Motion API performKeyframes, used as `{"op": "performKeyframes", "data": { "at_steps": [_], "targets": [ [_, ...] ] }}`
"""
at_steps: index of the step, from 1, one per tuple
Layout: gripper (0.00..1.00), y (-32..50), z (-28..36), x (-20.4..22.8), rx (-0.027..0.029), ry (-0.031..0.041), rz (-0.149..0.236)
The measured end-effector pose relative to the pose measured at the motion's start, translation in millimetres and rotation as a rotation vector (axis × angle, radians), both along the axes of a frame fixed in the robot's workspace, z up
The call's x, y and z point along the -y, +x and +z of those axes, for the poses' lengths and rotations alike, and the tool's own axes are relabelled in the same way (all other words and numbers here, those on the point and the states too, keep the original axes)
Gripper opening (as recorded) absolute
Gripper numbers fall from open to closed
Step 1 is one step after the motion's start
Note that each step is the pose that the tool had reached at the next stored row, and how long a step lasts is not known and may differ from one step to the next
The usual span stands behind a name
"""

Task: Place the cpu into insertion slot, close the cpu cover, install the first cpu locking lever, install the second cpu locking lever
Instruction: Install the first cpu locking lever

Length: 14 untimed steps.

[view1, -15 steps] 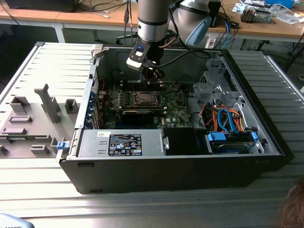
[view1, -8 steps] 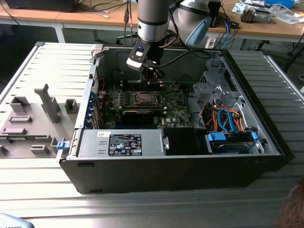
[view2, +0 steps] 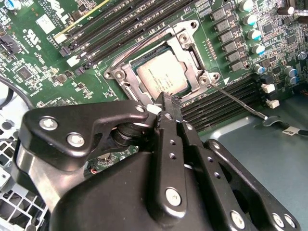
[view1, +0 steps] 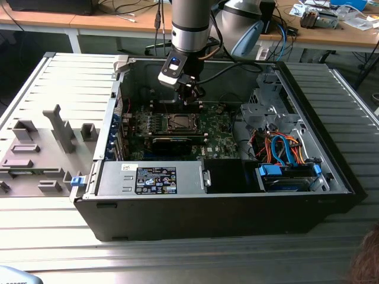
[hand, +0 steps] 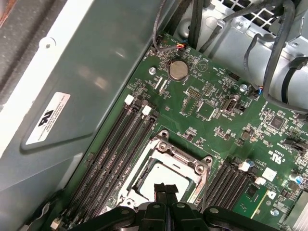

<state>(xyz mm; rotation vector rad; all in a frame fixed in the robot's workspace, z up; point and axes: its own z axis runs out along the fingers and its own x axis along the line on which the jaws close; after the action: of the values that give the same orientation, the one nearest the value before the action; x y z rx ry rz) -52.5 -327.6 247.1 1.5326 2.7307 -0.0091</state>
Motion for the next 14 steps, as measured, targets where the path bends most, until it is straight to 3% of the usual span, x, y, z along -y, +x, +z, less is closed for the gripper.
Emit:
{"op": "performKeyframes", "data": {
  "at_steps": [14],
  "targets": [
    [0.11,0.0,0.0,0.0,0.0000,0.0000,0.014]
  ]
}}
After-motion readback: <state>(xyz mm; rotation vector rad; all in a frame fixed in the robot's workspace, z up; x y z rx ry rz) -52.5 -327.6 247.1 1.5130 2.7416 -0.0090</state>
